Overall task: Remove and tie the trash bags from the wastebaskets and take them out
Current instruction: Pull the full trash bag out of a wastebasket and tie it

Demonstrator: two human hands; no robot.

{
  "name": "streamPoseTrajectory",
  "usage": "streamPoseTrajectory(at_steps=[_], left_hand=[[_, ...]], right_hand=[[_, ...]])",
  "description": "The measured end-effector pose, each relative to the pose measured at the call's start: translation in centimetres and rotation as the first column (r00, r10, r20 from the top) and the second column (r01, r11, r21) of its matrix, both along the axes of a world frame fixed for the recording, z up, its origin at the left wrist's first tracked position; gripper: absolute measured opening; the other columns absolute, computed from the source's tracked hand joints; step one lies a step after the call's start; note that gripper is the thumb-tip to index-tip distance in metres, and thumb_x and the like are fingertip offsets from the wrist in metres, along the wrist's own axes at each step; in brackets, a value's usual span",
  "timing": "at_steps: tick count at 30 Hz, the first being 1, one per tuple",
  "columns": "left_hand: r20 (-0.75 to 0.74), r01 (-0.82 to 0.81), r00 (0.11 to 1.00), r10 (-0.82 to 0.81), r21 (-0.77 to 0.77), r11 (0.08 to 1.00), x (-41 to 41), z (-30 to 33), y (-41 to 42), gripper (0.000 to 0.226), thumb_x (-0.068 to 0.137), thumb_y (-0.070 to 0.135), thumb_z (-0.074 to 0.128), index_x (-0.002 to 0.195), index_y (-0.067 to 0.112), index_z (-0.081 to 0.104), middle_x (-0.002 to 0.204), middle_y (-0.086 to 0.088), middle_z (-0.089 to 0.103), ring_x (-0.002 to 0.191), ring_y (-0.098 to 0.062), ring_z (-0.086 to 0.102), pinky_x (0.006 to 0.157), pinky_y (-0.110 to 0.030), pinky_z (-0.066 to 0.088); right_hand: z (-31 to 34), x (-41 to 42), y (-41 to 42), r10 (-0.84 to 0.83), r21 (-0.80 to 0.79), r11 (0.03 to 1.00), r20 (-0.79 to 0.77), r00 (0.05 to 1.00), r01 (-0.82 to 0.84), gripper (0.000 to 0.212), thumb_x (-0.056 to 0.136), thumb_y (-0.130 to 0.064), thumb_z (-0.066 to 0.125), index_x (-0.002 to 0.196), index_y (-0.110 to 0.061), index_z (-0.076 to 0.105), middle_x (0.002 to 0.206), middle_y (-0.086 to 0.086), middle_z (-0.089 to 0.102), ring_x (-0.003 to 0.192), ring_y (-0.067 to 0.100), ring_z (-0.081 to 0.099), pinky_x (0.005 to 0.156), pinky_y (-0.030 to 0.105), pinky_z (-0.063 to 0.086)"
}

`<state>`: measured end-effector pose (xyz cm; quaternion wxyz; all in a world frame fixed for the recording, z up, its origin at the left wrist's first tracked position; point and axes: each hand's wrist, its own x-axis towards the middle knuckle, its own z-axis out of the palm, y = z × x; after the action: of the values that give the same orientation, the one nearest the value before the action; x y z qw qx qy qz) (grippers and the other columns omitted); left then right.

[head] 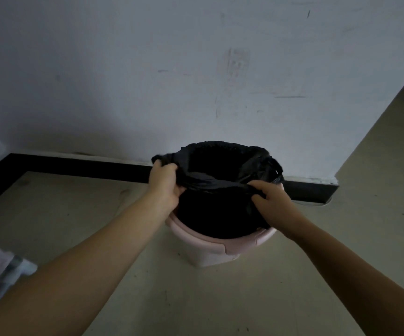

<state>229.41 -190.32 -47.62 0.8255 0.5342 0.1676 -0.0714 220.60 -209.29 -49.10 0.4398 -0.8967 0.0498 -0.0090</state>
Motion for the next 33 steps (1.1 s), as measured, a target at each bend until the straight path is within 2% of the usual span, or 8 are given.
streamPoseTrajectory(at_steps=[4,9,16,18,21,23,26,33], left_hand=[[0.343,-0.066,0.866,-0.363,0.799,0.597,-2.1,-1.0,-0.1,0.038,0.086,-0.005,0.041,0.11,0.011,0.065,0.104,-0.001,0.061,0.102,-0.018,0.055,0.086,-0.017,0.039],[0.241,0.062,0.664,-0.708,0.926,0.373,-5.2,-1.2,-0.5,0.033,0.087,0.003,0.049,0.116,0.008,0.062,0.114,-0.008,0.059,0.11,-0.021,0.055,0.082,-0.01,0.033],[-0.048,0.56,0.379,-0.924,0.807,0.188,-8.4,-1.8,-0.3,0.059,0.089,0.008,0.047,0.144,0.019,0.032,0.151,0.012,0.021,0.13,0.004,0.029,0.092,0.004,0.028],[-0.022,0.607,0.444,-0.896,0.743,0.282,-8.6,-1.4,0.4,0.048,0.089,0.004,0.046,0.134,0.019,0.049,0.137,0.011,0.045,0.122,0.002,0.043,0.094,-0.001,0.034],[-0.075,0.561,0.793,-0.604,0.477,0.677,-8.7,-0.3,1.4,0.03,0.09,0.006,0.046,0.103,0.018,0.07,0.105,0.004,0.069,0.104,-0.009,0.062,0.09,-0.017,0.047],[-0.225,0.473,0.876,-0.427,0.231,0.85,-7.6,0.2,2.3,0.025,0.094,0.018,0.045,0.095,0.007,0.067,0.105,-0.009,0.067,0.097,-0.019,0.063,0.088,-0.027,0.048],[-0.391,0.367,0.85,-0.354,-0.045,0.929,-6.1,0.8,3.6,0.043,0.096,0.036,0.042,0.115,-0.002,0.051,0.114,-0.022,0.056,0.109,-0.029,0.056,0.097,-0.037,0.041],[-0.23,0.014,0.969,-0.087,-0.302,0.953,-2.5,-0.5,5.9,0.019,0.095,0.022,0.044,0.094,0.009,0.057,0.105,-0.003,0.061,0.09,-0.014,0.062,0.088,-0.03,0.045]], right_hand=[[-0.3,1.0,0.5,-0.204,0.26,0.946,0.013,0.979,0.193,0.028,0.085,-0.008,0.049,0.103,-0.017,0.067,0.093,0.005,0.071,0.089,0.019,0.066,0.085,0.04,0.056],[0.9,0.7,3.8,0.206,0.693,0.718,-0.131,0.97,-0.059,0.026,0.092,-0.027,0.054,0.113,-0.015,0.062,0.103,0.0,0.07,0.1,0.013,0.065,0.086,0.028,0.053],[-1.2,1.3,3.8,0.08,0.435,0.9,-0.201,0.976,0.016,0.026,0.083,-0.02,0.067,0.107,-0.011,0.065,0.098,0.009,0.07,0.093,0.021,0.067,0.094,0.041,0.053],[-1.3,1.0,4.2,0.087,0.361,0.932,-0.137,0.987,-0.032,0.011,0.087,-0.012,0.062,0.095,-0.01,0.069,0.086,0.004,0.069,0.085,0.016,0.064,0.087,0.035,0.051],[-1.2,0.7,4.7,0.024,0.166,0.986,-0.003,1.0,-0.023,0.012,0.088,-0.015,0.059,0.094,-0.015,0.07,0.089,-0.004,0.068,0.09,0.011,0.062,0.083,0.024,0.045],[-1.1,0.6,4.9,-0.025,0.139,0.99,0.074,0.997,0.015,0.012,0.088,-0.017,0.06,0.094,-0.017,0.07,0.09,-0.008,0.067,0.091,0.008,0.061,0.081,0.02,0.044],[-0.9,0.2,5.3,0.006,0.15,0.988,0.109,0.994,-0.022,0.012,0.089,-0.019,0.059,0.096,-0.018,0.069,0.088,-0.014,0.065,0.088,0.002,0.059,0.077,0.01,0.044],[-0.5,-1.0,3.2,0.264,0.063,0.964,-0.102,0.959,-0.259,0.015,0.091,-0.014,0.056,0.097,-0.026,0.063,0.098,-0.008,0.061,0.095,0.009,0.058,0.087,0.022,0.044]])
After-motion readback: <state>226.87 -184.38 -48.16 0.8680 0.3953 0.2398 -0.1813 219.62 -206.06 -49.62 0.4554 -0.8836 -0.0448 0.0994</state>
